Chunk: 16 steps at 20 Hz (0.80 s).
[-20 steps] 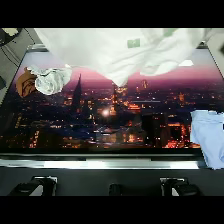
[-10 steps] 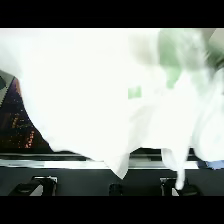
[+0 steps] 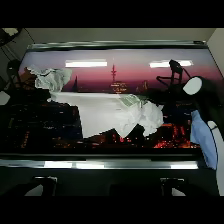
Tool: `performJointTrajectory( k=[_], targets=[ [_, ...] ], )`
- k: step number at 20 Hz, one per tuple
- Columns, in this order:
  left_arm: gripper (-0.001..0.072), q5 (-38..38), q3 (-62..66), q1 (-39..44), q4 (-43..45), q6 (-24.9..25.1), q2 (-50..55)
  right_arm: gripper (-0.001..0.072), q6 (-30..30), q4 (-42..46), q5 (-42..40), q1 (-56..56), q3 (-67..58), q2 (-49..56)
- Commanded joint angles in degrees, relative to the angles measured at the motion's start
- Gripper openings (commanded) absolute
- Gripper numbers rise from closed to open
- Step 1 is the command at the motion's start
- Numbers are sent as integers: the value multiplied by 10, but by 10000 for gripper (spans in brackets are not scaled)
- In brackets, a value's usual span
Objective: Fold the shirts.
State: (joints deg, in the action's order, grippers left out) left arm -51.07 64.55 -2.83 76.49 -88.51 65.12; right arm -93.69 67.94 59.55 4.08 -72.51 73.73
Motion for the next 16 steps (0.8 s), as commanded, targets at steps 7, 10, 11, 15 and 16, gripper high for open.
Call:
performJointTrajectory(
  k=[7, 10, 11, 15, 16],
  targets=[
    [104, 86, -29, 5, -168, -8, 152, 383, 37, -265, -262, 0, 12, 165],
    [720, 35, -5, -17, -167, 4, 148, 649, 121, -150, -191, -7, -37, 120],
    [720, -18, 14, -35, -163, 28, 148, 653, 116, -82, -147, -18, -57, 100],
    [720, -225, 44, -106, -120, 56, 147, 657, 43, 58, 72, -158, -77, 47],
    [720, -256, 29, -111, -120, 56, 146, 614, 50, 48, 134, -199, -67, 48]
  ],
)
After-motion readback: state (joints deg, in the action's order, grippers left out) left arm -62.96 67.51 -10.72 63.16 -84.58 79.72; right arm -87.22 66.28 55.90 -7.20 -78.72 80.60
